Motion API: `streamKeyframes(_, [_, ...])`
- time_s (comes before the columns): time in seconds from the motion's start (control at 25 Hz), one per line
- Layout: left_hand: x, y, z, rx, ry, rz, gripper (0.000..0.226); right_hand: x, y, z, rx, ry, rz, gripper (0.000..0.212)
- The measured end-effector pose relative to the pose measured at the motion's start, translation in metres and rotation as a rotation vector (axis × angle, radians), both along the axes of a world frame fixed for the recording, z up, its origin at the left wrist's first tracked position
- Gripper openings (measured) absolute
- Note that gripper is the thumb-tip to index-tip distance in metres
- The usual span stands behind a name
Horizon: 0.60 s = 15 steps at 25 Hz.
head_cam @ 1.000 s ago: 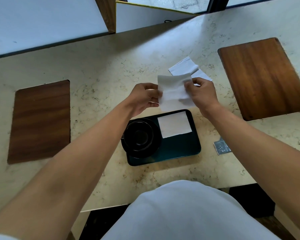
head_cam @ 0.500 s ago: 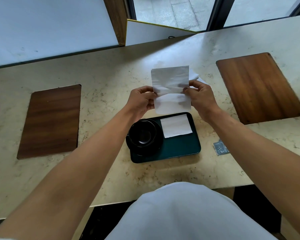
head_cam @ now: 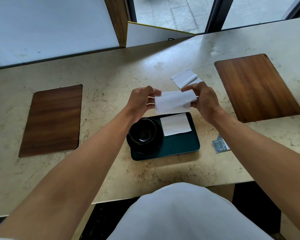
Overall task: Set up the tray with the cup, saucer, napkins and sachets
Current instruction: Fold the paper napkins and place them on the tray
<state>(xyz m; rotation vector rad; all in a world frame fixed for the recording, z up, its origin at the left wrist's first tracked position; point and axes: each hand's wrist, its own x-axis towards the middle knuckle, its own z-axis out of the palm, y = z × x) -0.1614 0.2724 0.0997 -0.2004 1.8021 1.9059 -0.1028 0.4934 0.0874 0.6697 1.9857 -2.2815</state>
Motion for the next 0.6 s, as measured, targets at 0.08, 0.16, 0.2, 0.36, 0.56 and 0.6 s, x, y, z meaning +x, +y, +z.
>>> streamKeyframes(0.08, [0.000,0.001,-0.001,-0.014,0.033,-0.015,0.015,0.000,0.002,-0.004,0.040,-0.003,-0.003,0.031])
streamKeyframes(0.16, [0.000,0.002,-0.005,-0.032,0.071,-0.021,0.008,0.001,0.004,-0.010,0.079,-0.004,0.013,0.022])
streamKeyframes(0.2, [0.000,0.002,-0.007,-0.045,0.082,-0.020,0.011,0.002,0.005,-0.012,0.094,-0.010,0.030,0.023])
streamKeyframes(0.36, [0.000,0.005,-0.016,-0.107,0.075,-0.027,0.022,0.005,0.002,-0.022,0.178,-0.048,0.089,0.027])
streamKeyframes(0.56, [-0.002,0.008,-0.023,-0.215,0.054,-0.088,0.024,0.002,0.006,-0.028,0.219,-0.106,0.119,0.029])
streamKeyframes(0.6, [-0.003,0.008,-0.024,-0.234,0.033,-0.114,0.025,0.002,0.007,-0.029,0.216,-0.117,0.134,0.032])
